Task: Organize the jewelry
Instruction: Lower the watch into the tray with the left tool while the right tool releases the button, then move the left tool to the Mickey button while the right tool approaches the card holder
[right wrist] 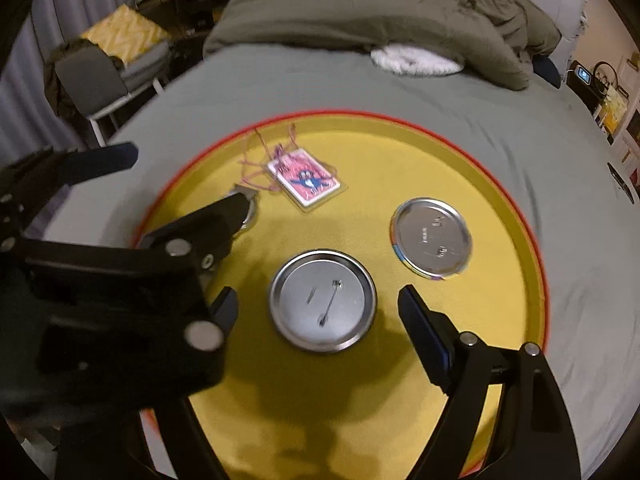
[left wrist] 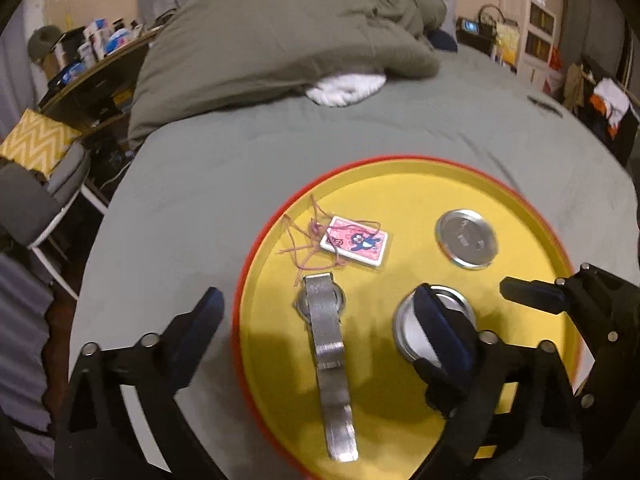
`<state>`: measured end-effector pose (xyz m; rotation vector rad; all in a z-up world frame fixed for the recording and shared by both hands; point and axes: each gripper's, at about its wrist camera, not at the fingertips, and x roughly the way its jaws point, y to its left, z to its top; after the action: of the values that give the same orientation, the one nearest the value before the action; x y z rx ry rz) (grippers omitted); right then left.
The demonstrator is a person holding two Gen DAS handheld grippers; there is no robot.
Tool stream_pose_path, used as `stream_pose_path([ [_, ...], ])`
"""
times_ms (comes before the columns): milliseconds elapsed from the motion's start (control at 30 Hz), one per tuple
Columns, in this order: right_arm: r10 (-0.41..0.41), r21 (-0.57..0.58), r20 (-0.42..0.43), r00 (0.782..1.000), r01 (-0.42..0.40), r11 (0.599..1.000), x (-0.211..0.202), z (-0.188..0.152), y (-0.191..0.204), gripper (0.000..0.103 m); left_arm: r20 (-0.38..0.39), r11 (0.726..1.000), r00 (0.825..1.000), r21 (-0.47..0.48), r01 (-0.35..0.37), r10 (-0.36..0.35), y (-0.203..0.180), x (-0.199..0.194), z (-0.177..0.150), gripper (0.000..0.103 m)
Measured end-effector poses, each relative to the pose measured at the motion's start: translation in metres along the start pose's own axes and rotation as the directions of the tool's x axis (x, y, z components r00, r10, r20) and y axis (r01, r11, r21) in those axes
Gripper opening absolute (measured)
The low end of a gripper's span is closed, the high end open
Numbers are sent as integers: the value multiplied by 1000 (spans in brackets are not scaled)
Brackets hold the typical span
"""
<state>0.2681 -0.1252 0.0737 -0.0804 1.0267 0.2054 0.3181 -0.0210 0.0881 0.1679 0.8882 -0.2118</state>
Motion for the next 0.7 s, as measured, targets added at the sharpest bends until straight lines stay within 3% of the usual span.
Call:
stream_pose_path([
  [200,36,13,26,999,-37,999,-62,-29,3,89,13,988,996,-123,93,-92,16,-66,-31,97],
  [333,64,3,30,997,-64,998,-107,-63,12,89,22,964,988,-218,154,-153,33,-114,-72,97],
  [533,117,4,-4,993,-117,993,-147,-118,29,89,-12,979,994,-171,107,-110,29,-169,-138,97],
  [700,171,25,-63,983,-170,985,-155,-162,46,89,-75,991,993,-105,87,-95,6,-189,-191,97],
])
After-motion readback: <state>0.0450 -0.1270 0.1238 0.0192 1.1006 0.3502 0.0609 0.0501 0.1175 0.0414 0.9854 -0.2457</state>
